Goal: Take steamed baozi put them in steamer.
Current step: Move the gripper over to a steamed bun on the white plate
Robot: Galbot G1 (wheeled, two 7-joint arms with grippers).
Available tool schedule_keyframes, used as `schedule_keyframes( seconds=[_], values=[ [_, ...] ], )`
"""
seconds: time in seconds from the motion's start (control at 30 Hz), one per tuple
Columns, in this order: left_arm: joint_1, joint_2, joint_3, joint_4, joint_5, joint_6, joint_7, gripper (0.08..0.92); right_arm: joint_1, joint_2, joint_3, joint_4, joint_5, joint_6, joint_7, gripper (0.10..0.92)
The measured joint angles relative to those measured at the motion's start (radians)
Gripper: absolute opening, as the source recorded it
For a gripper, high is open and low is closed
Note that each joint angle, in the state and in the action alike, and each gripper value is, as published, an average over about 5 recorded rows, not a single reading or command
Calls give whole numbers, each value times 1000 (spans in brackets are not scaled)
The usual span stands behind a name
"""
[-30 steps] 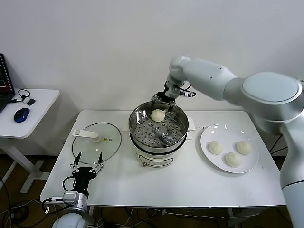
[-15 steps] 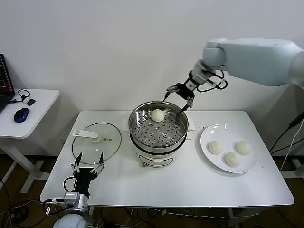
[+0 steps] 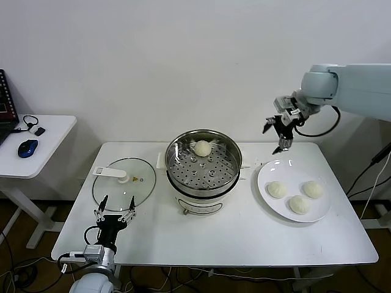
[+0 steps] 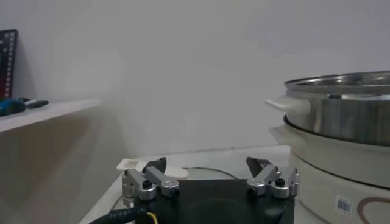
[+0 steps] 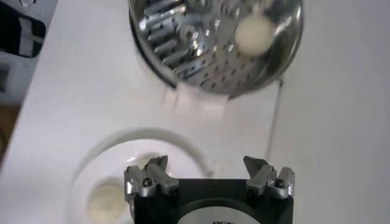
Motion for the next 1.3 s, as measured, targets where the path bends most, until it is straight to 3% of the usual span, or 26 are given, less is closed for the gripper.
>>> schedule_keyframes(
  seconds=[0.43,1.3],
  values=[
    [-13,9,-6,15,-18,3,1,823,-180,-33,53,-50,-55,-111,-20,823],
    [-18,21,-15,41,-18,-7,4,823,-556,6,292,-320,-196,-101,6,823]
  ],
)
